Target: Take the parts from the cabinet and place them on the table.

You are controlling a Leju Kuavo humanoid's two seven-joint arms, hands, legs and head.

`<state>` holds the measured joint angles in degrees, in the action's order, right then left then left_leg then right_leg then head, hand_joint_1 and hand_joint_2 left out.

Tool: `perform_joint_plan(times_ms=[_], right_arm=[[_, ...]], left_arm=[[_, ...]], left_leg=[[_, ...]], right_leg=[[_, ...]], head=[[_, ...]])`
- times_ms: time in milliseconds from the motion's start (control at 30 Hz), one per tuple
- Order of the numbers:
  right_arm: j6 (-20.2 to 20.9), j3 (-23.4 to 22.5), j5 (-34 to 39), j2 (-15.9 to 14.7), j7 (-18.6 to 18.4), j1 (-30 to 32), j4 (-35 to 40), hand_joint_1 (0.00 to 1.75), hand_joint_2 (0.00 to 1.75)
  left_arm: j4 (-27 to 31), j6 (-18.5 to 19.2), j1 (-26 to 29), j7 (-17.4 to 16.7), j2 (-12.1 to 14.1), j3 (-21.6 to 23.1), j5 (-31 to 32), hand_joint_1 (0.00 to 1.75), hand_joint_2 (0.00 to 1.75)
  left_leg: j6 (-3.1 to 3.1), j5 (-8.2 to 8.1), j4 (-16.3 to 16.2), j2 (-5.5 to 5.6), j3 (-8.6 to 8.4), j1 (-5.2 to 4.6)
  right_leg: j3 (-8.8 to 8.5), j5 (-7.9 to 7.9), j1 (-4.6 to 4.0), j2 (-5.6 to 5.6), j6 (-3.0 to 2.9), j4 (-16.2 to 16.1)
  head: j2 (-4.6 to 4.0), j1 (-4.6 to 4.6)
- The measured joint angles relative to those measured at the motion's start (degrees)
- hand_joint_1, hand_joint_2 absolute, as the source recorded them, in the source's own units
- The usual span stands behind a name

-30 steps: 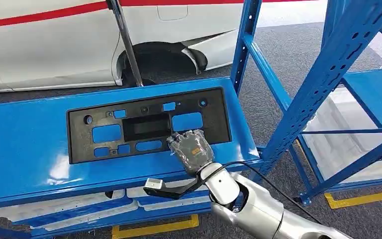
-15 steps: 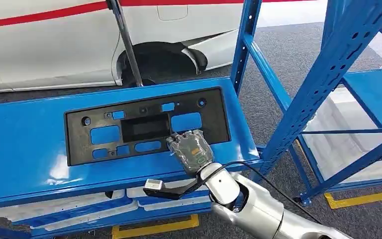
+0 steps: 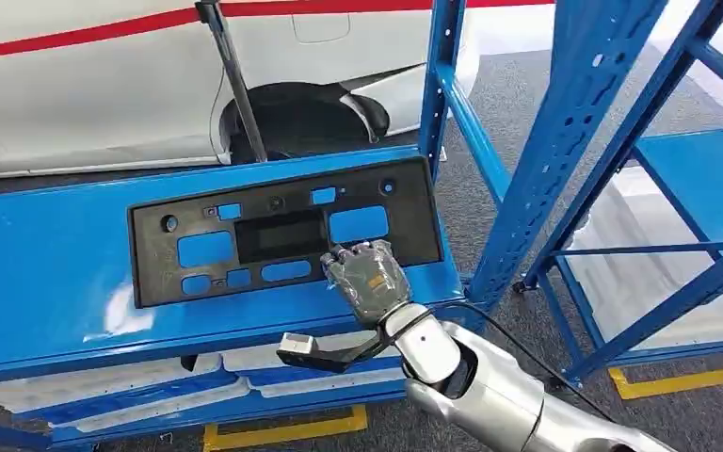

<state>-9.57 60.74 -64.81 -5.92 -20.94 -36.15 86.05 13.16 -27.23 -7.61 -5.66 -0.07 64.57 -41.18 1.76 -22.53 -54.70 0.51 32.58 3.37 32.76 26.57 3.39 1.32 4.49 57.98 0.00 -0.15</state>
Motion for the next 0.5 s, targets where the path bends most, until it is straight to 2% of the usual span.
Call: perform_joint_plan(times_ms=[67,100,133,200,233,267,300,367,400,433,467,500], right_arm=[[0.0,0.0,0.0,0.2,0.0,0.0,0.2,1.75,1.75],[0.0,0.0,0.0,0.3,0.0,-0.1,0.3,1.75,1.75],[0.0,0.0,0.0,0.3,0.0,-0.1,0.3,1.75,1.75],[0.0,0.0,-0.1,0.3,0.0,-0.3,0.3,1.75,1.75],[0.0,0.0,-0.1,0.3,0.0,-0.2,0.3,1.75,1.75],[0.0,0.0,-0.2,0.3,0.1,-0.3,0.3,1.75,1.75],[0.0,0.0,-0.3,0.3,0.1,-0.3,0.3,1.75,1.75],[0.0,0.0,-0.5,0.3,0.1,-0.3,0.3,1.75,1.75],[0.0,0.0,-0.5,0.3,0.1,-0.4,0.5,1.75,1.75],[0.0,0.0,-0.5,0.4,0.1,-0.4,0.6,1.75,1.75],[0.0,0.0,-0.5,0.4,0.1,-0.4,0.7,1.75,1.75],[0.0,0.0,-0.5,0.4,0.1,-0.4,0.7,1.75,1.75]], left_arm=[[0.0,0.0,0.1,0.0,-0.1,0.0,0.0,0.0,1.75],[0.0,0.0,0.0,0.0,-0.1,0.0,0.0,0.0,1.75],[0.0,0.0,0.0,0.0,-0.1,0.0,0.0,0.0,1.75],[0.0,0.0,-0.1,0.0,-0.1,0.0,0.0,0.0,1.75],[0.0,0.0,-0.1,0.0,-0.1,0.0,0.0,0.0,1.75],[0.0,0.0,-0.1,0.0,-0.1,0.0,0.0,0.0,1.75],[0.0,0.0,-0.1,0.0,-0.2,0.0,-0.1,0.0,1.75],[0.0,0.0,-0.2,0.0,-0.2,0.0,-0.1,0.0,1.75],[0.0,0.0,-0.3,0.0,-0.2,0.0,-0.1,0.0,1.75],[-0.1,0.0,-0.5,0.0,0.0,0.0,-0.1,0.0,1.75],[-0.1,-0.1,-0.6,0.0,-0.2,0.0,-0.1,0.0,1.75],[-0.1,-0.1,-0.6,0.0,-0.2,0.0,-0.1,0.0,1.75]], left_leg=[[0.51,0.27,0.0,-0.07,0.62,0.45],[0.3,-1.26,-1.2,-0.32,1.14,0.47],[0.07,-3.9,-4.2,-0.33,2.26,0.2],[-0.41,-9.77,-14.1,-0.31,5.55,-0.56],[-0.82,-11.64,-18.2,-0.31,6.71,-0.98],[-1.35,-12.01,-19.8,-0.3,6.76,-1.45],[-1.91,-11.48,-19.0,-0.3,5.84,-1.87],[-4.64,-7.87,-9.8,-0.24,-0.25,-3.56],[-6.28,-6.63,-4.7,-0.23,-3.59,-4.53],[-7.46,-7.81,-1.5,-0.68,-5.25,-5.13],[-7.06,-6.47,-1.5,-1.04,-4.96,-5.46],[-7.36,-6.03,-1.2,-0.93,-4.78,-5.64]], right_leg=[[1.29,-0.25,-0.17,-0.02,-1.06,0.8],[1.58,-0.56,-0.25,-0.06,-1.73,0.7],[1.92,-0.92,-0.45,-0.11,-2.23,0.7],[2.79,-1.56,-1.08,-0.29,-2.95,0.7],[3.26,-1.89,-1.57,-0.36,-3.23,0.7],[3.7,-2.24,-2.08,-0.36,-3.55,0.7],[4.02,-2.52,-2.47,-0.36,-3.7,0.7],[4.75,-3.31,-3.67,-0.32,-4.17,0.6],[4.91,-3.65,-3.72,-0.32,-4.3,0.6],[5.02,-3.97,-3.99,-0.43,-4.1,0.5],[4.83,-4.48,-3.55,-0.81,-3.89,0.1],[4.86,-4.94,-3.23,-0.97,-3.47,-0.2]], head=[[0.0,-0.13],[0.0,-0.33],[0.0,-0.35],[0.0,-0.44],[-0.02,-0.44],[0.0,-0.44],[0.0,-0.44],[0.0,-0.44],[0.0,-0.42],[0.0,-0.24],[0.0,-0.26],[0.0,-0.33]])
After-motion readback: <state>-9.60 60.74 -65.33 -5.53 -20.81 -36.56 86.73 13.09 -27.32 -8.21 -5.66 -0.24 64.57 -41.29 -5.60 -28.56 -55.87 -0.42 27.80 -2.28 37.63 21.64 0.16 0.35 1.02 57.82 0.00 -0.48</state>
